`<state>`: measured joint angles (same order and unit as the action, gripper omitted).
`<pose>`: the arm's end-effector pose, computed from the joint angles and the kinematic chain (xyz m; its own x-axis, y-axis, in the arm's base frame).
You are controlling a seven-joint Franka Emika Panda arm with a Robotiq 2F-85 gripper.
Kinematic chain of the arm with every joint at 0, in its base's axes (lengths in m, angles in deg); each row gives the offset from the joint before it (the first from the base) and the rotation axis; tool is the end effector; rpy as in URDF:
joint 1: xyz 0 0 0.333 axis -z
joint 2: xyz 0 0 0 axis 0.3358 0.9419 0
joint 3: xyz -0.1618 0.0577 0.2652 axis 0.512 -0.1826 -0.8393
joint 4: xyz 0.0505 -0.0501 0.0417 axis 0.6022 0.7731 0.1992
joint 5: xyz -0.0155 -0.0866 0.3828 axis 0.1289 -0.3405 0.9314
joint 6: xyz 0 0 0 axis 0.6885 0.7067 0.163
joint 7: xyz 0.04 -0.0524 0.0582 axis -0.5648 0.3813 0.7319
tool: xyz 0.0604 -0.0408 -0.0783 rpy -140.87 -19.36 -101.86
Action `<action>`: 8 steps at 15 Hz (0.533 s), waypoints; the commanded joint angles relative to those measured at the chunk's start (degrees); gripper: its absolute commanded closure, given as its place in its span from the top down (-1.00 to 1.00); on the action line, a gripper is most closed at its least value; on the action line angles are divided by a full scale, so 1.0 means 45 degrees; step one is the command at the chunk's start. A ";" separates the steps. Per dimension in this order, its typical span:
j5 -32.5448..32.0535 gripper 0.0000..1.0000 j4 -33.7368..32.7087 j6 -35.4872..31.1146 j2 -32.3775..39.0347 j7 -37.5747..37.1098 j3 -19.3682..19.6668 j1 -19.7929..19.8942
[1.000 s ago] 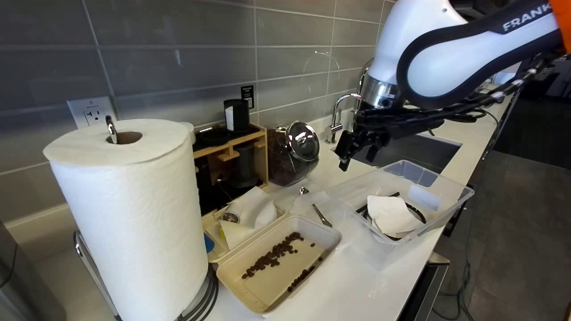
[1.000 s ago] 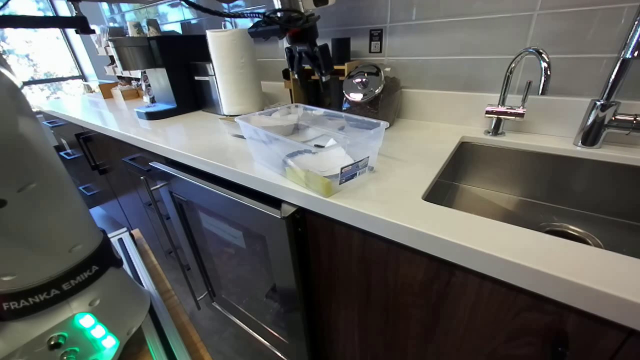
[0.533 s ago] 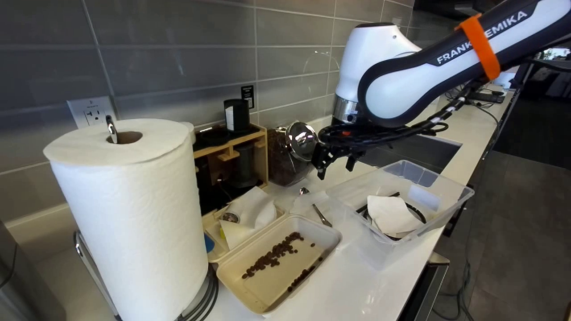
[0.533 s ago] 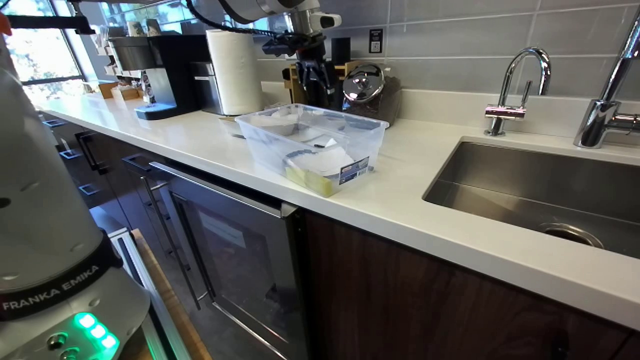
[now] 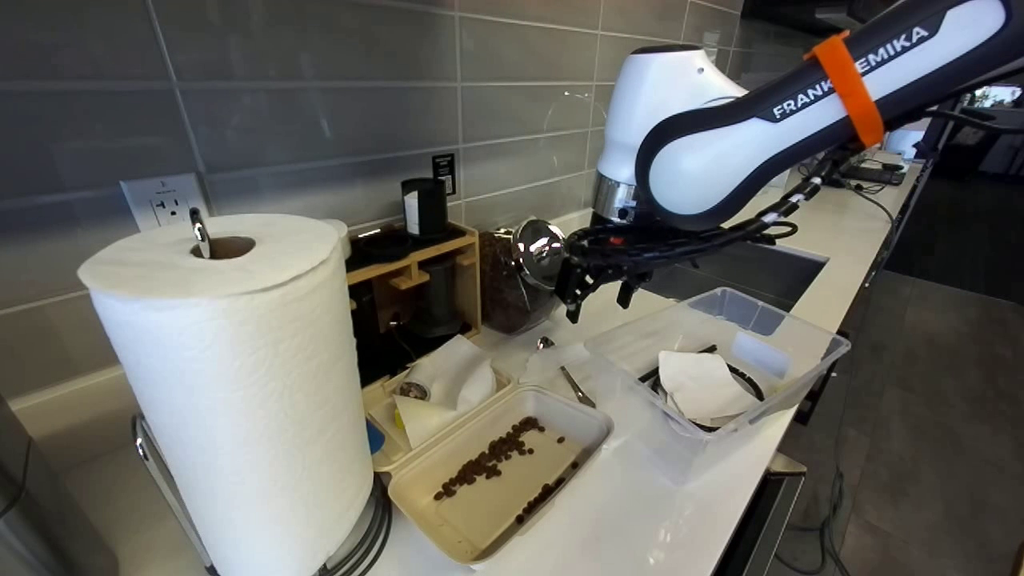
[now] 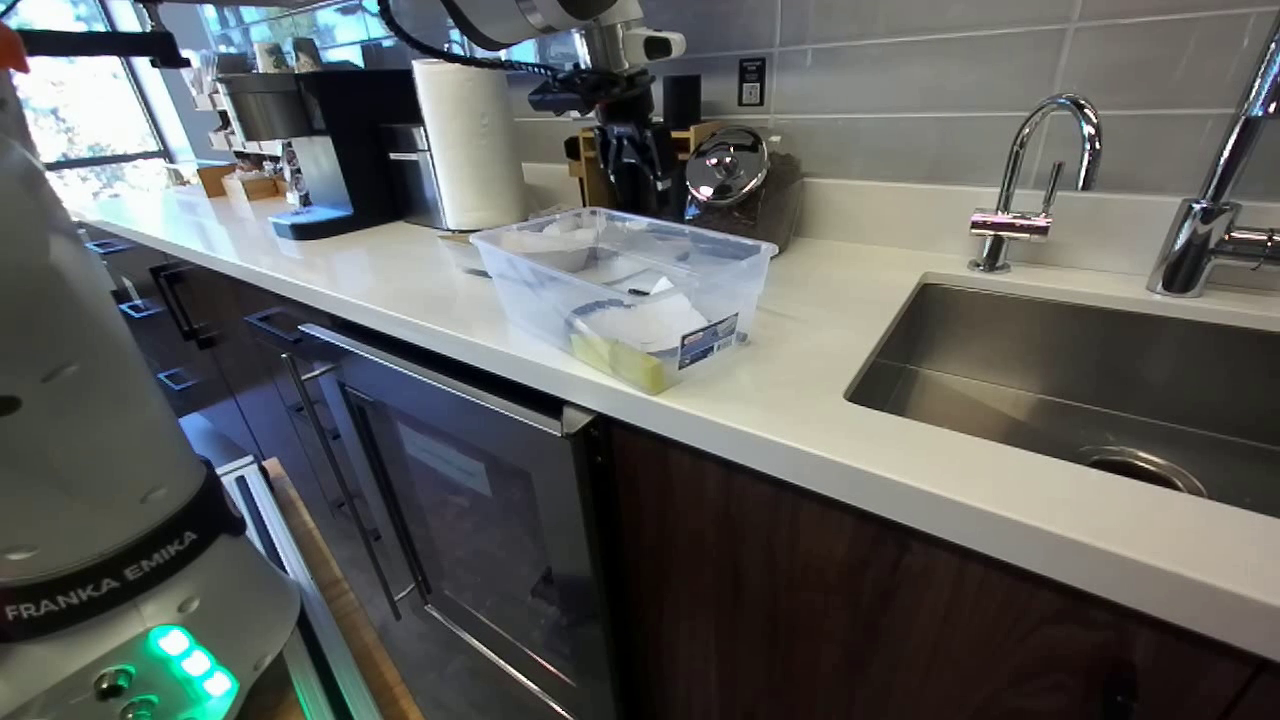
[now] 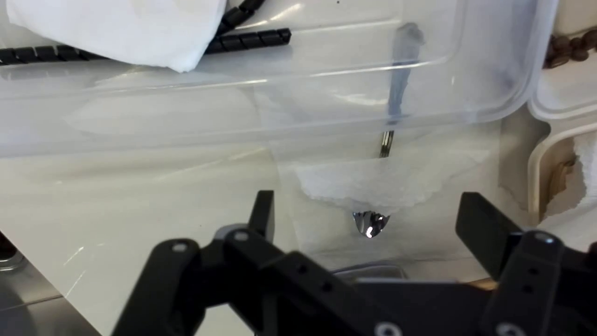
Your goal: Move the tissue to the right
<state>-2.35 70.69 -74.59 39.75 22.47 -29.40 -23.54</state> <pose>0.5690 0.1158 0.3829 0.9753 -0.1162 0.1879 -0.1245 -0.9917 0.0332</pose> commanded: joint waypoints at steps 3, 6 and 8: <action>-0.0190 1.00 -0.0188 -0.0903 0.0834 -0.0152 0.0312 -0.0629; -0.0663 1.00 -0.0283 -0.1801 0.1416 -0.0468 0.0537 -0.0978; -0.1018 1.00 -0.0379 -0.2169 0.1791 -0.0524 0.0792 -0.1189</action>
<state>-3.95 70.64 -81.93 44.57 22.09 -27.99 -26.83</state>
